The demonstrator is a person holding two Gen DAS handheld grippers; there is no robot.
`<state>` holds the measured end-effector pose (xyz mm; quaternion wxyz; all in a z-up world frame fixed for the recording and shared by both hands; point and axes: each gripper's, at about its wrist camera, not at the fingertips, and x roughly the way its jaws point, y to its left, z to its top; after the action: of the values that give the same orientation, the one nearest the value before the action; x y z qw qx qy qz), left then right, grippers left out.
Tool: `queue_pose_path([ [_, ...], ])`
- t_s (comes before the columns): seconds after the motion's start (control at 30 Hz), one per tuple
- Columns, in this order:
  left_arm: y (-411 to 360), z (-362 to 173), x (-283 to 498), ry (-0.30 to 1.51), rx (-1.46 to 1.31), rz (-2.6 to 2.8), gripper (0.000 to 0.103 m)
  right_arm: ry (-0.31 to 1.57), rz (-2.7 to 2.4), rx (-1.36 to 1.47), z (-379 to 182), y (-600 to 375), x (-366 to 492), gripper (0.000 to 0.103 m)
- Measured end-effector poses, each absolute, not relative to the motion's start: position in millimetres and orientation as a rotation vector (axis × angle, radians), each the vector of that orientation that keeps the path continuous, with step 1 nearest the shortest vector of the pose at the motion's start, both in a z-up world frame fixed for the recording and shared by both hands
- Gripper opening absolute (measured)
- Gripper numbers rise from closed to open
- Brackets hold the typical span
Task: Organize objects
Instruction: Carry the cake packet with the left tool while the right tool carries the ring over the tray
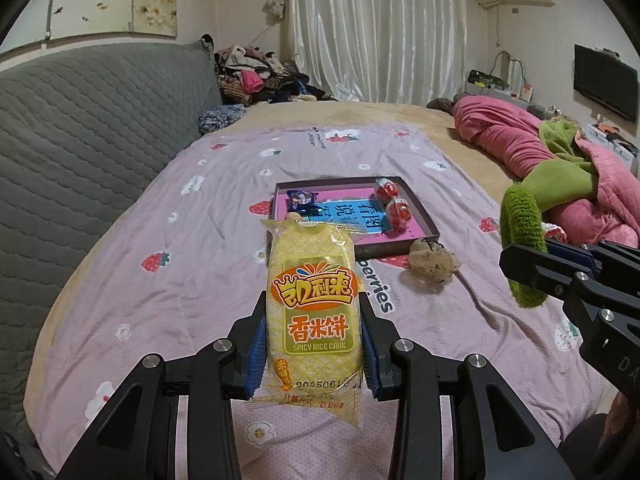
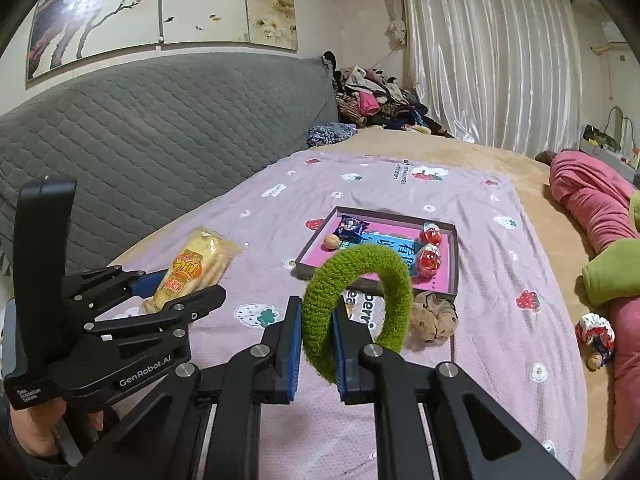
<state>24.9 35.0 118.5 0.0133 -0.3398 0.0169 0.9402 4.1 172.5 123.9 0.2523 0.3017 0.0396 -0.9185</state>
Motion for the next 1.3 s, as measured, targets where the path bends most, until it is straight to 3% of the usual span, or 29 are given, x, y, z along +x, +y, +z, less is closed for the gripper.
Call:
queue_pose_path([
  [1.3, 44.3, 121.4, -55.5, 0.091, -1.071, 2.930, 0.040, 0.119, -2.538, 0.804, 132.5, 171.3, -67.4, 0.014],
])
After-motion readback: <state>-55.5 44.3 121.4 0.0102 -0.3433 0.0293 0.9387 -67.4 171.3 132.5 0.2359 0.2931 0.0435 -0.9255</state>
